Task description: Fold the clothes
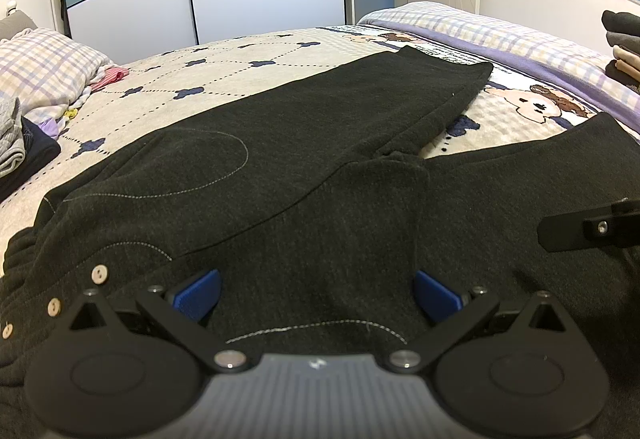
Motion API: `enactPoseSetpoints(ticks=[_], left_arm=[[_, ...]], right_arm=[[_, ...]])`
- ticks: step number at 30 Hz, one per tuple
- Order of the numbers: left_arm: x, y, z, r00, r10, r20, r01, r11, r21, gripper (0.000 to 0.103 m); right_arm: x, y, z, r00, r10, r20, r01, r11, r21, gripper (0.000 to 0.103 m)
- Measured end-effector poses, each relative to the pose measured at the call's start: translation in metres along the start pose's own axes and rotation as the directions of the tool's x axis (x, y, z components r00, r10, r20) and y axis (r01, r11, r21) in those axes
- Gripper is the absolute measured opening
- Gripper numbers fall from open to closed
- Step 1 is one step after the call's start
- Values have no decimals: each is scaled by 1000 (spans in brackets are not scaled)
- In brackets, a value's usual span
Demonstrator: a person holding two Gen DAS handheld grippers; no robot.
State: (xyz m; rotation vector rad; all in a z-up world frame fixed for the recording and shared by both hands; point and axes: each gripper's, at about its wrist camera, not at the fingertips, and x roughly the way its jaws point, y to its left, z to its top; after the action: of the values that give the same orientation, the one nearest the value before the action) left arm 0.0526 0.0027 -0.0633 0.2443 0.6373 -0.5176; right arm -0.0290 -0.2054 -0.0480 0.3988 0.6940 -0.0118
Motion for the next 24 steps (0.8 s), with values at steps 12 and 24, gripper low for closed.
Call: enactPoseSetpoints(ticks=[12, 24], left_arm=[[0, 0, 0, 1000, 1, 0, -1, 1000, 0, 103], [0, 0, 0, 1000, 0, 0, 0, 1000, 0, 103]], right_arm=[[3, -6, 3, 1000, 4, -6, -4, 1000, -20, 80], [3, -5, 3, 1000, 7, -9, -7, 1000, -13, 79]])
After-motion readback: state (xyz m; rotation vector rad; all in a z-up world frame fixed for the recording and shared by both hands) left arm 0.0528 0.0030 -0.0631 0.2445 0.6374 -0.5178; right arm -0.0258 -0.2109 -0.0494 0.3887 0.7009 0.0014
